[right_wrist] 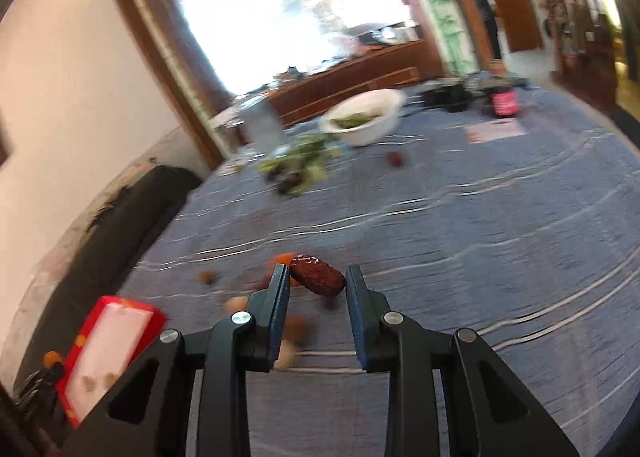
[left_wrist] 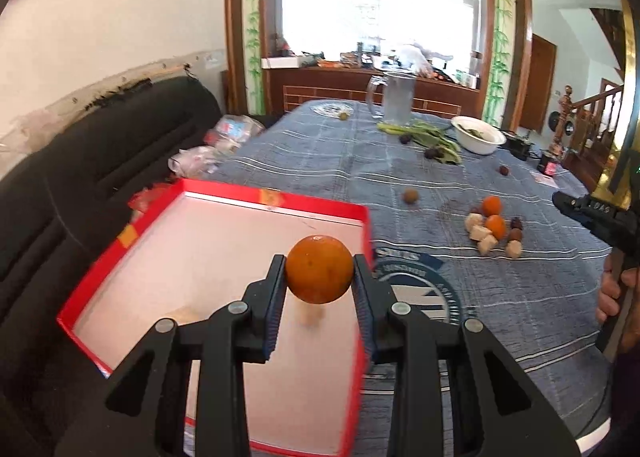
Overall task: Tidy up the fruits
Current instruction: 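Carry the orange into the tray and release it with the left tool, then grasp another pale cube with the left tool while the right tool grasps a dark date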
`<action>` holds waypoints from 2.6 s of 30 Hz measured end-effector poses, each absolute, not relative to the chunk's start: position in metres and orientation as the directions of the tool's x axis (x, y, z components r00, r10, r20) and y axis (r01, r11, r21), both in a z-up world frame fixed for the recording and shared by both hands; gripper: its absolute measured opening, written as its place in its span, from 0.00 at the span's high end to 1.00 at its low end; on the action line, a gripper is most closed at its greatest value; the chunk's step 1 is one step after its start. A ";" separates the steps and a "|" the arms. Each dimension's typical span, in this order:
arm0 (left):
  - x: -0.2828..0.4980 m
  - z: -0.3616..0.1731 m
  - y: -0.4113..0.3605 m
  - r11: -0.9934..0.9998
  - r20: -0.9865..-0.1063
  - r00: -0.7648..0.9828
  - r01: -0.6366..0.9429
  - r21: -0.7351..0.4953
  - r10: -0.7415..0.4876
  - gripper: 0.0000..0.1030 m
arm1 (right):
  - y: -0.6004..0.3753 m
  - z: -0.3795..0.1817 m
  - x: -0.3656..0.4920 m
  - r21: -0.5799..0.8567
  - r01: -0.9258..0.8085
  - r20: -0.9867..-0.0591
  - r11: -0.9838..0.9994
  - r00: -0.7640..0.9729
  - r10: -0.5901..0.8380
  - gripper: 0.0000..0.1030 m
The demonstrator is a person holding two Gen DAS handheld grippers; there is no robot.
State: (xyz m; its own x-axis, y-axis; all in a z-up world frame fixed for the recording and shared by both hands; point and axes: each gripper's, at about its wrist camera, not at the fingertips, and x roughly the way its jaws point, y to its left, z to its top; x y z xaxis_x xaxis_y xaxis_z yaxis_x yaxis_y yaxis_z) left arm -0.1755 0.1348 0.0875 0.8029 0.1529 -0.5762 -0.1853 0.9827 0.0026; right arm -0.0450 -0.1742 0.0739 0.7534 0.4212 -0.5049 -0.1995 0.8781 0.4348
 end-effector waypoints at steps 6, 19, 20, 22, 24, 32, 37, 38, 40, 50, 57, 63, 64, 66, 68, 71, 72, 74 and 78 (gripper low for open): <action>-0.183 0.089 0.158 0.967 -0.552 0.802 -0.252 0.035 0.229 0.67 | -0.069 0.094 -0.067 0.440 -0.423 -0.467 0.792 0.645 0.604 0.74; -0.180 0.065 0.202 0.927 -0.579 0.742 -0.368 0.070 0.338 0.67 | 0.067 0.073 -0.112 0.459 -0.638 -0.523 0.618 0.368 0.769 0.74; -0.178 0.063 0.205 0.925 -0.585 0.737 -0.372 0.069 0.340 0.67 | 0.072 0.070 -0.115 0.454 -0.647 -0.530 0.613 0.357 0.769 0.74; -0.176 0.058 0.212 0.920 -0.593 0.725 -0.386 0.070 0.350 0.67 | 0.082 0.064 -0.123 0.439 -0.666 -0.546 0.603 0.335 0.768 0.74; -0.174 0.055 0.218 0.914 -0.600 0.714 -0.398 0.075 0.360 0.67 | 0.086 0.059 -0.124 0.422 -0.679 -0.555 0.601 0.331 0.763 0.74; -0.167 0.044 0.228 0.895 -0.626 0.671 -0.434 0.105 0.399 0.67 | 0.090 0.046 -0.119 0.406 -0.689 -0.582 0.600 0.311 0.752 0.73; -0.163 0.042 0.227 0.887 -0.641 0.647 -0.447 0.118 0.412 0.58 | 0.094 0.044 -0.119 0.400 -0.691 -0.606 0.602 0.293 0.740 0.69; -0.163 0.042 0.227 0.880 -0.642 0.640 -0.458 0.124 0.424 0.42 | 0.094 0.044 -0.119 0.400 -0.693 -0.610 0.599 0.286 0.739 0.68; -0.167 0.046 0.228 0.864 -0.629 0.634 -0.486 0.127 0.449 0.30 | 0.091 0.047 -0.120 0.398 -0.697 -0.602 0.596 0.292 0.744 0.68; -0.176 0.079 0.184 0.895 -0.569 0.702 -0.416 0.160 0.428 0.22 | 0.003 0.087 -0.102 0.502 -0.642 -0.448 0.579 0.380 0.809 0.55; -0.152 0.089 0.109 0.969 -0.592 0.767 -0.204 0.141 0.248 0.22 | -0.128 0.097 -0.038 0.515 -0.427 -0.540 0.743 0.512 0.668 0.54; -0.127 0.088 0.051 0.996 -0.653 0.753 -0.018 0.090 0.073 0.22 | -0.181 0.067 0.012 0.575 -0.204 -0.651 0.792 0.473 0.594 0.57; -0.122 0.087 0.044 0.996 -0.666 0.744 -0.001 0.086 0.058 0.22 | -0.183 0.059 0.018 0.585 -0.179 -0.658 0.791 0.466 0.592 0.62; -0.112 0.083 0.034 0.997 -0.689 0.724 0.025 0.071 0.031 0.22 | -0.181 0.046 0.022 0.595 -0.163 -0.665 0.787 0.452 0.595 0.65; -0.100 0.076 0.024 0.997 -0.708 0.706 0.045 0.066 0.015 0.22 | -0.184 0.038 0.025 0.591 -0.162 -0.678 0.790 0.430 0.596 0.72; -0.086 0.067 0.010 0.993 -0.719 0.695 0.074 0.089 0.013 0.22 | -0.183 0.033 0.027 0.580 -0.168 -0.686 0.797 0.426 0.589 0.72; -0.078 0.062 0.005 0.992 -0.726 0.687 0.082 0.095 0.013 0.23 | -0.184 0.033 0.028 0.584 -0.169 -0.683 0.794 0.426 0.593 0.72; -0.069 0.057 0.000 0.992 -0.735 0.678 0.103 0.080 -0.011 0.31 | -0.184 0.032 0.030 0.584 -0.172 -0.677 0.793 0.435 0.593 0.72; -0.046 0.043 -0.010 0.987 -0.764 0.642 0.153 0.040 -0.069 0.36 | -0.182 0.030 0.034 0.568 -0.169 -0.680 0.805 0.454 0.576 0.72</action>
